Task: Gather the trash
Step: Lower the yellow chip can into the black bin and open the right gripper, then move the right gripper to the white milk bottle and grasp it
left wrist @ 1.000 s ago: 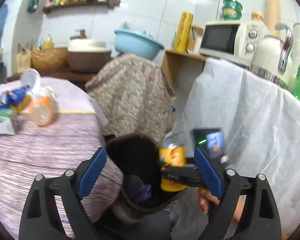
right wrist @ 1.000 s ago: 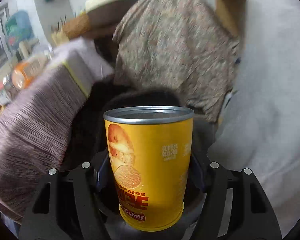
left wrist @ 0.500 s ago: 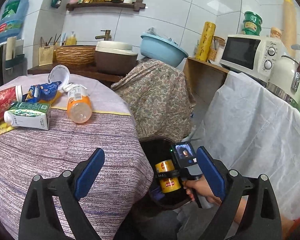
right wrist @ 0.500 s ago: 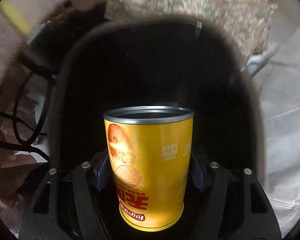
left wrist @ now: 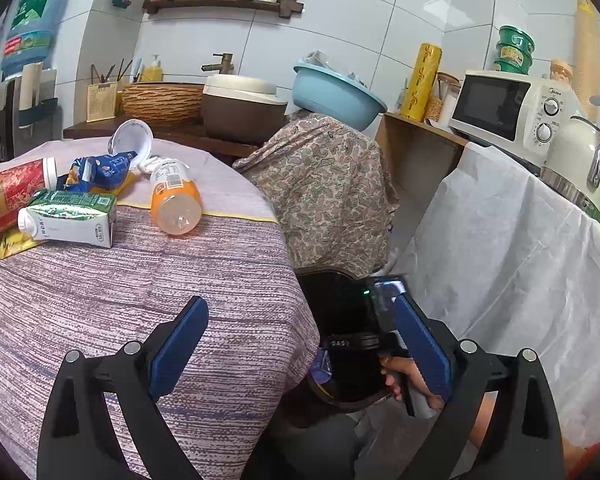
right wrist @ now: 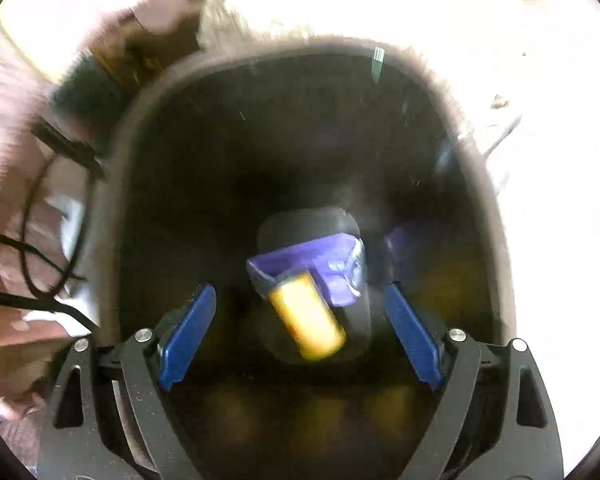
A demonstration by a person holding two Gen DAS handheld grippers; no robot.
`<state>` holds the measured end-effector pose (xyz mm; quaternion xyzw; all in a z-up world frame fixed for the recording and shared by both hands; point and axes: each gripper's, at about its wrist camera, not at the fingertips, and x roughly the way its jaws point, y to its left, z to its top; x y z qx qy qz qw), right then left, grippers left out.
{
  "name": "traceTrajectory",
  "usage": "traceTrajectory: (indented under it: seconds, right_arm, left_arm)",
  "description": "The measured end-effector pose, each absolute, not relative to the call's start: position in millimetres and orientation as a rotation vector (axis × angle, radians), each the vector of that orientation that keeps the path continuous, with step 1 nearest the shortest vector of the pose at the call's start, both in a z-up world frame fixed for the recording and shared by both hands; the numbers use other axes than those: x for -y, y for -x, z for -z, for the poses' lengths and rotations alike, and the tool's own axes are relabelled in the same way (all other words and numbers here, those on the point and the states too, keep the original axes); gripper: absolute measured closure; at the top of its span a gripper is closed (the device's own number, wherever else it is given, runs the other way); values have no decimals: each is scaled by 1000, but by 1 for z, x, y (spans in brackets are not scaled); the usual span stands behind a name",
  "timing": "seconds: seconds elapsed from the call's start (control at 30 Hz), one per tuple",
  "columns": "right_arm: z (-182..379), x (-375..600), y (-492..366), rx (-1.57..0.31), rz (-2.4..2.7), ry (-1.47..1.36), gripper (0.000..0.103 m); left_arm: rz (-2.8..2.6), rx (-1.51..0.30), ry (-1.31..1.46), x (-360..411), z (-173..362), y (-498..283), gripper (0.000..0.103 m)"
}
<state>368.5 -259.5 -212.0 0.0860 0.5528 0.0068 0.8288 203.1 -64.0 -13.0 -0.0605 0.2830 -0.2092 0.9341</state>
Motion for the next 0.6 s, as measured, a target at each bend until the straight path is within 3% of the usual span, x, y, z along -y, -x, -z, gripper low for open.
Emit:
traceTrajectory:
  seconds: [0.6]
  right_arm:
    - [27,188,-278,-708,-283,-260,17]
  left_arm:
    - [210,-529,143,-35,10,-172,10]
